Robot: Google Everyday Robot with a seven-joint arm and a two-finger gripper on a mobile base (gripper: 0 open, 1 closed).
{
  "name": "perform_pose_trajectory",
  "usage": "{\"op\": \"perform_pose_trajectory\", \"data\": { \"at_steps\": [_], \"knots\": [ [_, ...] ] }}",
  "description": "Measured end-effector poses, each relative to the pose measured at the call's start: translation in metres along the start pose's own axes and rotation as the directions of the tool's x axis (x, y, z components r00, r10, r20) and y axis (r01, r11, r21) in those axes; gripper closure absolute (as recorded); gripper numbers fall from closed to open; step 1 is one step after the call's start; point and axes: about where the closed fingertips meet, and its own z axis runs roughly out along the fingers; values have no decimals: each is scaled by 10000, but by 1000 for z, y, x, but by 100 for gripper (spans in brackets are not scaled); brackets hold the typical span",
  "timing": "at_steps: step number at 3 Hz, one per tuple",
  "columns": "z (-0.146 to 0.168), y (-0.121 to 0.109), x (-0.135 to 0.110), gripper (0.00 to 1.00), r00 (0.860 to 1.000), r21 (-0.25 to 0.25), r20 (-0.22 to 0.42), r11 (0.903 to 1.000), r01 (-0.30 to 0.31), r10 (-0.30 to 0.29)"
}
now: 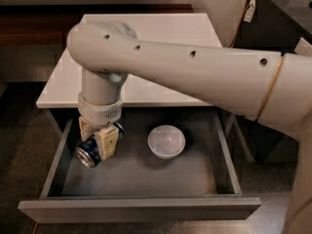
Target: Pick pepsi can from top drawer and place on counter
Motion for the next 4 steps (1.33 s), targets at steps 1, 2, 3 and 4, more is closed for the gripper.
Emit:
{"op": "perform_pose_trajectory", "data": {
  "at_steps": [1,2,3,4],
  "knots": [
    [-27,1,-1,100,10000,215,-53,9998,-45,46],
    [-65,-3,23,100,9990,541,30,9976,-441,440],
    [-84,-11,40,100,9976,732,173,9950,-684,673],
    [-101,-26,63,100,9955,901,335,9918,-910,883]
  ]
}}
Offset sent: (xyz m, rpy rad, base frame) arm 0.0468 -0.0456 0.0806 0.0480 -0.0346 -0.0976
